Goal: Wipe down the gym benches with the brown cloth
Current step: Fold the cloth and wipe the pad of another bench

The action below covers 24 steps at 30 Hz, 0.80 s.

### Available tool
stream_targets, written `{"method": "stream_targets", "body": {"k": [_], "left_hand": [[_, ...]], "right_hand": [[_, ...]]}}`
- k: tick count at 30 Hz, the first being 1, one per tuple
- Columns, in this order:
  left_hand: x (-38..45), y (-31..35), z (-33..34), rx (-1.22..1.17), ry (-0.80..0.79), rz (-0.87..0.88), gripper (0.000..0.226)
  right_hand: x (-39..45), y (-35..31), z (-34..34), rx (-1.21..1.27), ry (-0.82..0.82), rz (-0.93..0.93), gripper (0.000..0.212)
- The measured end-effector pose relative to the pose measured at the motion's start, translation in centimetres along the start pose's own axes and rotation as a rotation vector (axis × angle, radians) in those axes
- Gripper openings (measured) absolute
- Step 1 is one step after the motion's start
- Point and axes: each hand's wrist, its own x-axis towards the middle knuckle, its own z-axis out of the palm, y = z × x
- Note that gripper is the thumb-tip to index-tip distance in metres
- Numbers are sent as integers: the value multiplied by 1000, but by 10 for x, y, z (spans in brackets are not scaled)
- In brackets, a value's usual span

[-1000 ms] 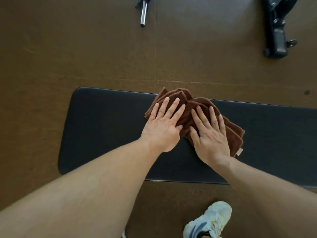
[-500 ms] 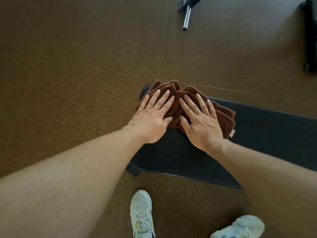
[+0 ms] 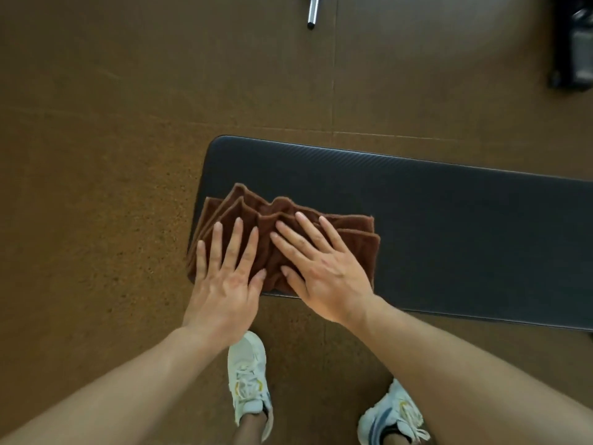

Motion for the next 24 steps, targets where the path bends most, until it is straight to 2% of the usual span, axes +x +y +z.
{"method": "stream_targets", "body": {"k": [7, 13, 16, 18, 21, 24], "left_hand": [[7, 109, 39, 107, -71, 78, 72], [52, 260, 58, 116, -186, 172, 70], [83, 343, 69, 134, -236, 309, 72], [99, 400, 78, 124, -284, 419, 71], [97, 468, 91, 132, -368, 555, 68], [88, 476, 101, 142, -358, 552, 66]], "right_hand": [[-97, 103, -4, -26, -44, -5, 56], [-192, 217, -18, -31, 8, 207, 54], [-247, 271, -19, -61, 49, 436, 56], [-283, 290, -13, -27, 97, 712, 58], [-314, 285, 7, 122, 182, 1109, 60], [-308, 273, 11, 220, 255, 1221, 63]]}}
